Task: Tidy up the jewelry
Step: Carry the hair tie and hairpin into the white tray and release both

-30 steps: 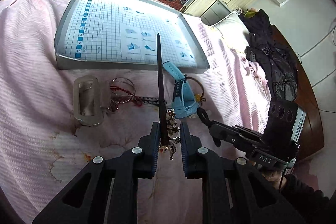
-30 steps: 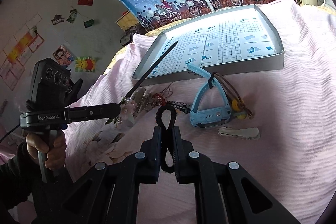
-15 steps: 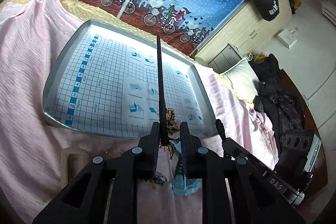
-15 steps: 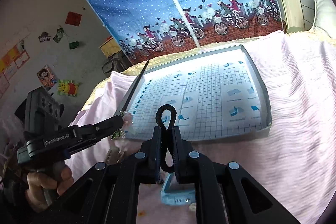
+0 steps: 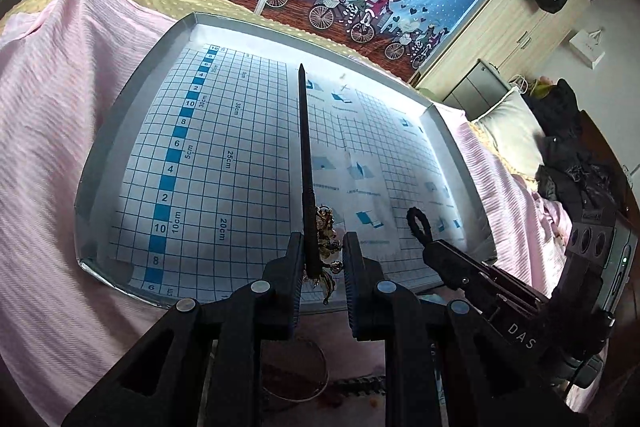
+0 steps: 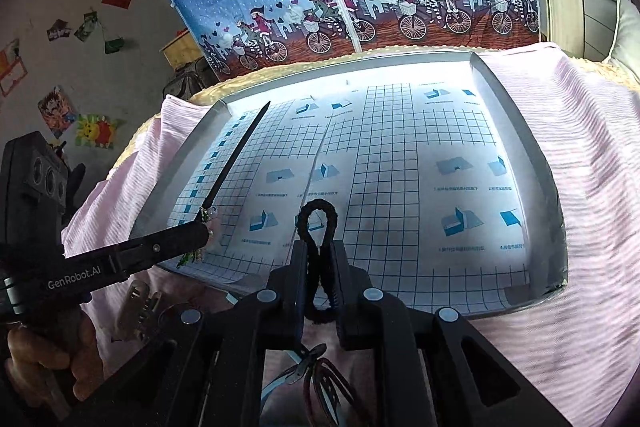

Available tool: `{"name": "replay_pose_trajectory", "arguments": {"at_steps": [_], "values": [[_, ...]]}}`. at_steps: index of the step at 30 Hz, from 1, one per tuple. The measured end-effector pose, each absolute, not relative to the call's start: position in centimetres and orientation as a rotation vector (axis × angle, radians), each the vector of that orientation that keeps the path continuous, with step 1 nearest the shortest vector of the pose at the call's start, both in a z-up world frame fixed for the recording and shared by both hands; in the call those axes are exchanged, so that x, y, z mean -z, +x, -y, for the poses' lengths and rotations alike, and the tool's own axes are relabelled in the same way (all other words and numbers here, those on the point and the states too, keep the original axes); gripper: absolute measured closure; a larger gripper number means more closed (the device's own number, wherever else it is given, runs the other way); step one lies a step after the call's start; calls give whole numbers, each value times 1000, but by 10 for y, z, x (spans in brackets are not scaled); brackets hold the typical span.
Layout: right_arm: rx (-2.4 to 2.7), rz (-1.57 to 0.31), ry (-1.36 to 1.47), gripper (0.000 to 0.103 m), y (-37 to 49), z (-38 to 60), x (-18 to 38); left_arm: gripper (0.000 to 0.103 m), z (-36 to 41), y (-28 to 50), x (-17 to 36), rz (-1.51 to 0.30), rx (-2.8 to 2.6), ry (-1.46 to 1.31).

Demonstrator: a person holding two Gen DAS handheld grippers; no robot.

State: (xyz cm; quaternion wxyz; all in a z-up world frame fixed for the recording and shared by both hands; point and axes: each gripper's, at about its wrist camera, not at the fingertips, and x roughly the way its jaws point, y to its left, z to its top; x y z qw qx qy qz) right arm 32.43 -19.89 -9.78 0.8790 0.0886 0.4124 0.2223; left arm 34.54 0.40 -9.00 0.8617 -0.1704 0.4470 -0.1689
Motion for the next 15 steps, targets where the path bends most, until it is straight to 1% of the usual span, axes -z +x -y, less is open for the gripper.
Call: {"name": "replay_pose_trajectory", "arguments": {"at_steps": [3, 5, 6, 7, 8, 9, 10, 11, 12, 14, 15], "values": [[-458, -848, 189, 88, 322, 202, 97, 87, -4, 344, 91, -938, 357, -364], [-452, -831, 209, 82, 321, 208, 94, 86, -4, 344, 90, -943, 348, -362], [-451, -826, 220, 80, 321, 211, 94, 79, -4, 345, 89, -941, 334, -354], [-442, -823, 227, 76, 320, 214, 93, 72, -5, 344, 87, -936, 316, -342], [-433, -822, 230, 72, 320, 216, 91, 60, -6, 343, 86, -927, 302, -339], [-425, -819, 233, 71, 319, 218, 90, 51, -7, 340, 84, -915, 297, -343], [-419, -813, 238, 66, 318, 221, 88, 47, -9, 338, 82, -909, 295, -347], [-410, -805, 244, 58, 316, 224, 85, 36, -9, 336, 80, -905, 286, -348], [-402, -795, 247, 54, 314, 226, 82, 26, -10, 335, 76, -899, 275, -345], [-398, -764, 255, 40, 308, 230, 73, 24, -12, 327, 68, -862, 265, -340], [-393, -750, 252, 37, 305, 231, 68, 21, -12, 322, 63, -844, 263, -334]]}}
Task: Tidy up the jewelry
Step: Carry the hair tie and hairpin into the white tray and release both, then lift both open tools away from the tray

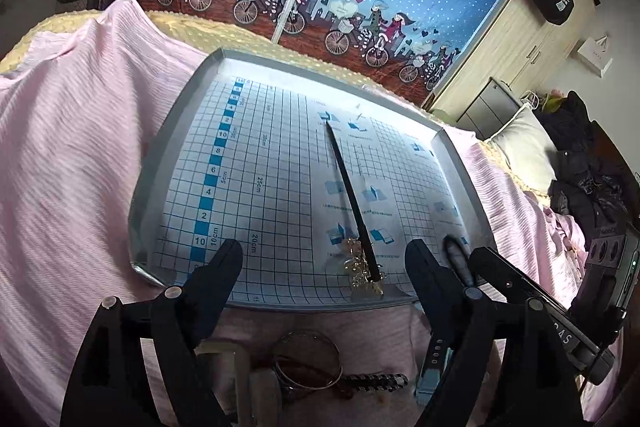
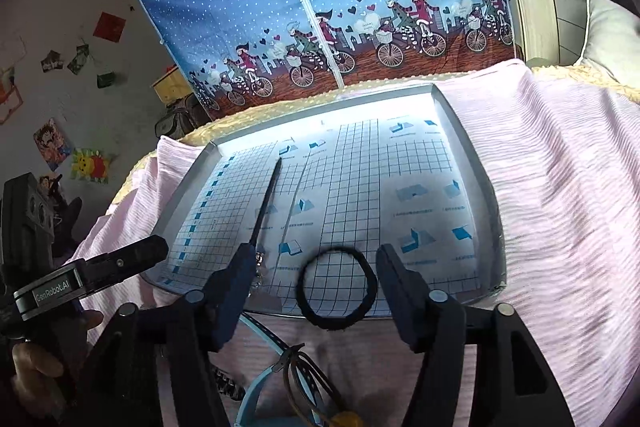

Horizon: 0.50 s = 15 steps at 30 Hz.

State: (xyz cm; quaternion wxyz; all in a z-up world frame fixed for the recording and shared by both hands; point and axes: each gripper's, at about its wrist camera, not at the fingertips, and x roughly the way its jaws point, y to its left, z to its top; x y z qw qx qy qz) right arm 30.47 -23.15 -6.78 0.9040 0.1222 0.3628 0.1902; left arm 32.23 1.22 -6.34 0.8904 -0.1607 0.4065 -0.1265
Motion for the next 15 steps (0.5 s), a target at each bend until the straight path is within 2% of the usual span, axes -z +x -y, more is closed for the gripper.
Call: {"name": "replay_pose_trajectory", "arguments": {"at_steps": [1, 2, 6, 7, 15], "values": [[-389, -733, 249, 32, 300, 233, 63, 16, -12, 317, 58, -829, 255, -322], [-388, -716, 247, 26, 296, 235, 58, 2, -13, 312, 53, -810, 248, -311], [-382, -655, 259, 9, 275, 242, 40, 1, -16, 282, 26, -689, 234, -282], [-384, -635, 263, 2, 268, 245, 34, 1, -16, 275, 19, -660, 232, -274], [-412, -511, 164, 0, 203, 241, -3, 1, -7, 216, -10, -573, 215, -172]]}}
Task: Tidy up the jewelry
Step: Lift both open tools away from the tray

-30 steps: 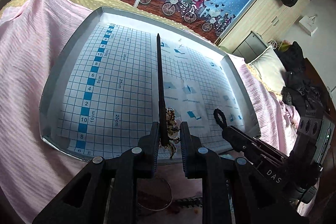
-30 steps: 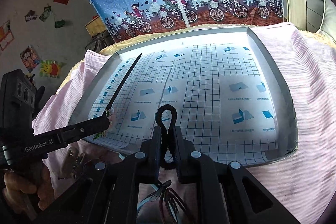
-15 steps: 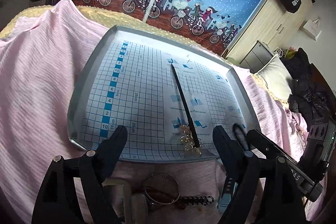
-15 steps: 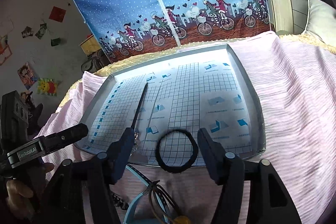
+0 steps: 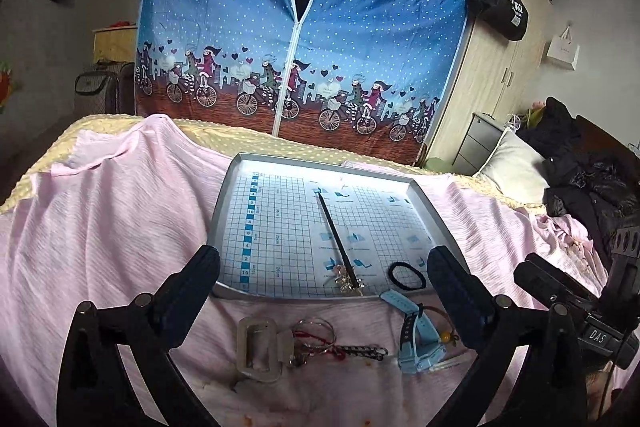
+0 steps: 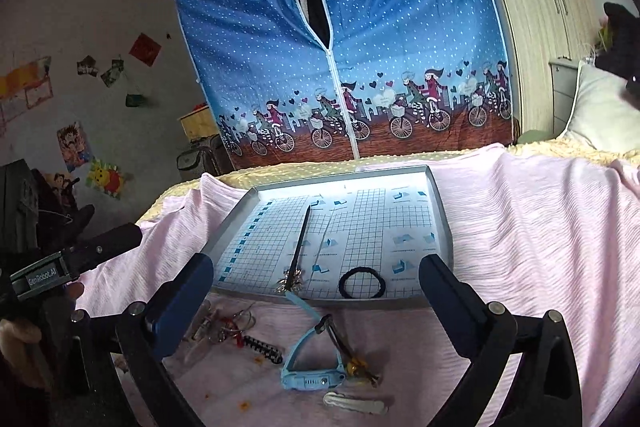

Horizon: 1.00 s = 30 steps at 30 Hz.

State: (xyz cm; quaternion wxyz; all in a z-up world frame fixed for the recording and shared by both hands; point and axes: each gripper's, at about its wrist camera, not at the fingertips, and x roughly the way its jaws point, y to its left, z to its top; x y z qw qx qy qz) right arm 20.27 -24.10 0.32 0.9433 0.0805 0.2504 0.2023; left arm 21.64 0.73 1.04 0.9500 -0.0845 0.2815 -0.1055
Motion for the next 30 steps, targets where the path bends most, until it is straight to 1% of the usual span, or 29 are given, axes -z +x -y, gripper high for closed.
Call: {"name": "replay_pose_trajectory", "arguments": {"at_steps": [3, 8, 12, 16, 19, 22, 30], "values": [[-407, -485, 106, 0, 173, 234, -11, 1, -5, 194, -16, -574, 216, -138], [-410, -460, 77, 0, 125, 231, -10, 1, -8, 146, -18, -576, 223, -159], [-412, -475, 69, 0, 93, 232, -5, 1, -7, 113, -13, -612, 231, -171], [-417, -506, 79, 0, 74, 232, 0, 1, -1, 86, -12, -609, 203, -134], [-400, -533, 69, 0, 63, 231, 5, 1, 2, 76, -5, -638, 177, -121], [-394, -562, 65, 0, 61, 230, 8, 1, 2, 75, 5, -705, 176, -148], [-356, -701, 65, 0, 76, 226, 30, 1, 4, 79, 22, -802, 109, -119]]}}
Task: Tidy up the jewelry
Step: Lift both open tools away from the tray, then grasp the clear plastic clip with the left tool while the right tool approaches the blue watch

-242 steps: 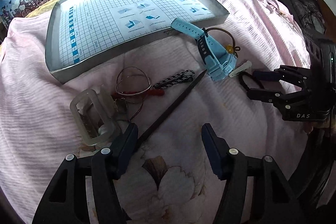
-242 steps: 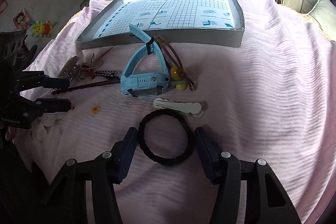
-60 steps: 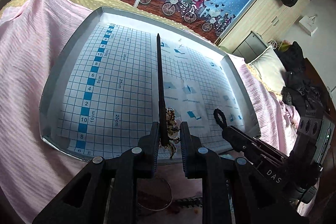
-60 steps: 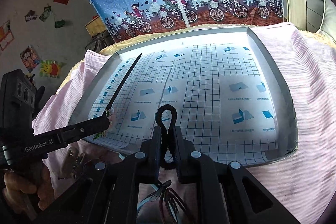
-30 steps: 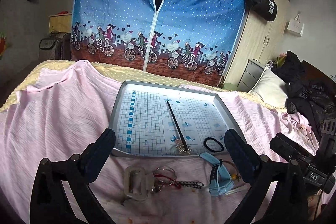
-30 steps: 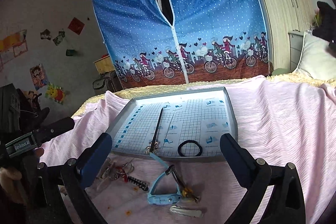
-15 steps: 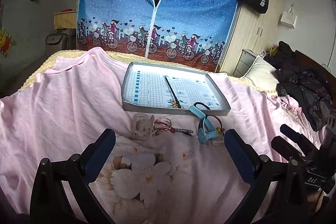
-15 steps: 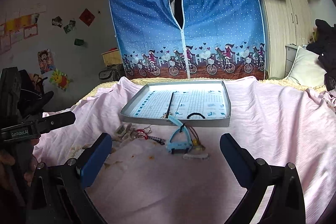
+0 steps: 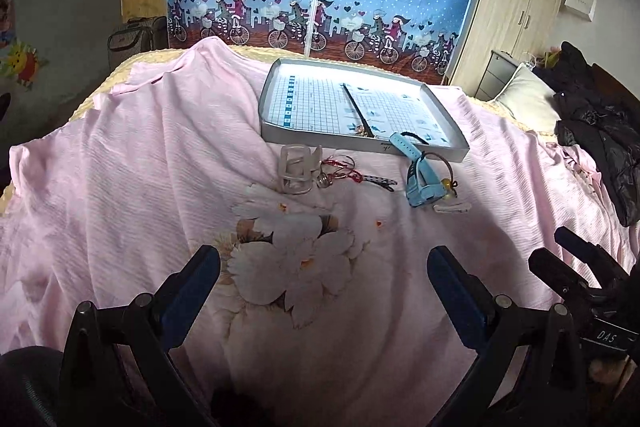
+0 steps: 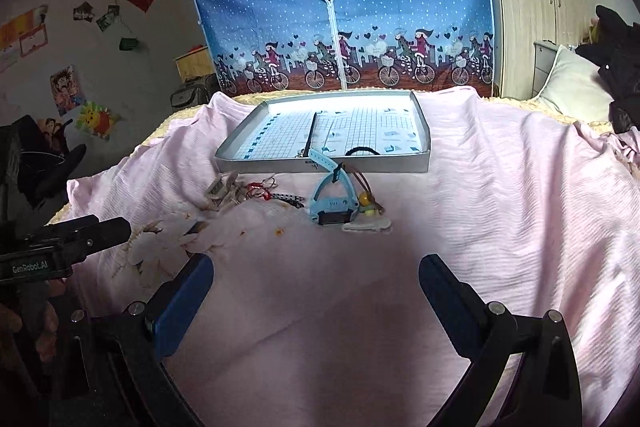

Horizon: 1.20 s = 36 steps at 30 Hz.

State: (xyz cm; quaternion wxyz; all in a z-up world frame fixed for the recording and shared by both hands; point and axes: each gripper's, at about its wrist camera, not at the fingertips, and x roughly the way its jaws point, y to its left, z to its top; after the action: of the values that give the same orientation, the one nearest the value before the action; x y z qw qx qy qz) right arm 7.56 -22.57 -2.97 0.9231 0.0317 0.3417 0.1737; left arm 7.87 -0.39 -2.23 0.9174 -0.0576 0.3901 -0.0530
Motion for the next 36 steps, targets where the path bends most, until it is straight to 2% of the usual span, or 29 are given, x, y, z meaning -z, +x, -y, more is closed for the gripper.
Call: {"name": "replay_pose_trajectory", "arguments": {"at_steps": [8, 15, 26, 36], "values": [[-315, -763, 99, 0, 83, 235, 39, 1, -1, 87, 32, -866, 81, -133], [-300, -806, 120, 0, 89, 239, 45, 1, -3, 111, 46, -1036, 122, -146], [-348, -971, 138, 0, 118, 232, 66, 1, -18, 167, 48, -1164, 144, -79], [-461, -1013, -60, 0, 189, 198, 76, 1, -31, 223, 75, -1188, 129, -21]]}}
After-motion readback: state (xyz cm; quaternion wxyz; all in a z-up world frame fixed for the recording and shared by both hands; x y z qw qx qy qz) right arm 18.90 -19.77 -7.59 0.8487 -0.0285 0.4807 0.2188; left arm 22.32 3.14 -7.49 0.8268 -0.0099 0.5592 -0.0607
